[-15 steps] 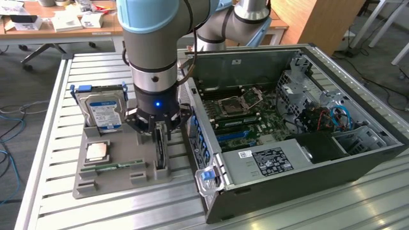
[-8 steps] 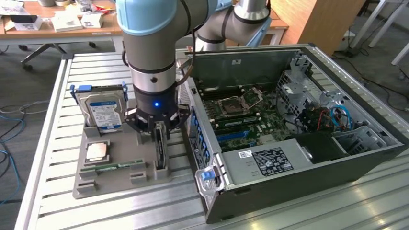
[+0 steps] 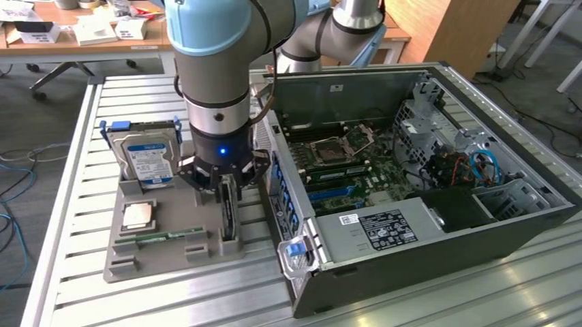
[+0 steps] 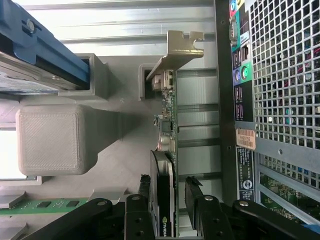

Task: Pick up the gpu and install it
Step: 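Pick up the gpu and move the gpu toward the slot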

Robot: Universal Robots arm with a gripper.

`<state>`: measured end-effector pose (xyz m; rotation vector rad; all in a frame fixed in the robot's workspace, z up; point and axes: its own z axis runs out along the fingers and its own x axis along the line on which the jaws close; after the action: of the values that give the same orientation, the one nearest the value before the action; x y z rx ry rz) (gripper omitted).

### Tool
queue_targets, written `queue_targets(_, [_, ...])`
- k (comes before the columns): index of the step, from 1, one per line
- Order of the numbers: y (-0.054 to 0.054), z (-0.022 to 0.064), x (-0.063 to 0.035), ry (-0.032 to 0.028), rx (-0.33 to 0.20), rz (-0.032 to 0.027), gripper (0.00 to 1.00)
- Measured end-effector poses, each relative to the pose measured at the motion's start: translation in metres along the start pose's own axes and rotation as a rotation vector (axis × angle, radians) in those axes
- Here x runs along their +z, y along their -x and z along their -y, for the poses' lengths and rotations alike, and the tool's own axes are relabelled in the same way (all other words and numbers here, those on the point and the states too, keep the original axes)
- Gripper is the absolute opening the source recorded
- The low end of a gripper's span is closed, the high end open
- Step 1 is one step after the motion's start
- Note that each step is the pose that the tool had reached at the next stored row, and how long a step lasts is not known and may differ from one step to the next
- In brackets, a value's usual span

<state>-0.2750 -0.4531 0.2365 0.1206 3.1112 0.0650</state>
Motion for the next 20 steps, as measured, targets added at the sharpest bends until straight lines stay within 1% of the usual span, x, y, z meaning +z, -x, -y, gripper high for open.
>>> queue_targets(5, [-0.0007,0.0000,0.0004,0.0002,0.000,0.0002,0.42])
queue_targets(9, [-0.0008,0.0002,0.0029,0.0001,0.000,0.0001,0.42])
queue_targets(19, [-0.0007,0.0001,0.0029,0.0001,0.000,0.0002,0.42])
queue_targets(20, [-0.0008,0.0001,0.0029,0.0001,0.000,0.0002,0.40])
